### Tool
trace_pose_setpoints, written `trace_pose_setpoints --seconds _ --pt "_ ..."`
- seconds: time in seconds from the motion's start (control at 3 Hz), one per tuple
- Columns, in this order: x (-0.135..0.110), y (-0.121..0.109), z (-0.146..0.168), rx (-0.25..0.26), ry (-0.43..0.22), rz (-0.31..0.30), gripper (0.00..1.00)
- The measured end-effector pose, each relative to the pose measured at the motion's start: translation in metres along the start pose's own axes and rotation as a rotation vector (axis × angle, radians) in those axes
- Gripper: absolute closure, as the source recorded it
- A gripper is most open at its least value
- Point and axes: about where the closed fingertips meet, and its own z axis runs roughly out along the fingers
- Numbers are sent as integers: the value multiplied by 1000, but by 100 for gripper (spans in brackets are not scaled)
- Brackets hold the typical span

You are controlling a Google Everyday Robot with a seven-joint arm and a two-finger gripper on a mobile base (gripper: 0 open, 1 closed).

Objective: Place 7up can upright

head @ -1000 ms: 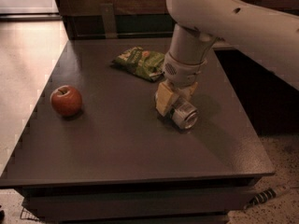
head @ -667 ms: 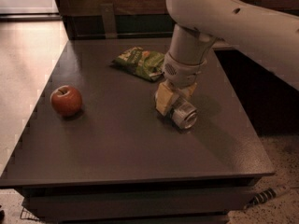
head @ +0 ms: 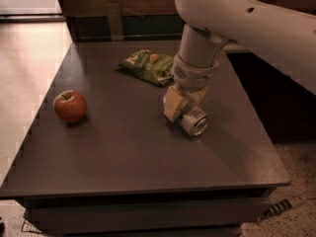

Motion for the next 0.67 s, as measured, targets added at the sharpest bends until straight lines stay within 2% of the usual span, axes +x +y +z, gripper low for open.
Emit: trace_pose_setpoints --seconds 0.33,0.67 --pt "5 -6 -26 47 -30 -2 100" --pt "10 -15 -77 60 -185 -47 100"
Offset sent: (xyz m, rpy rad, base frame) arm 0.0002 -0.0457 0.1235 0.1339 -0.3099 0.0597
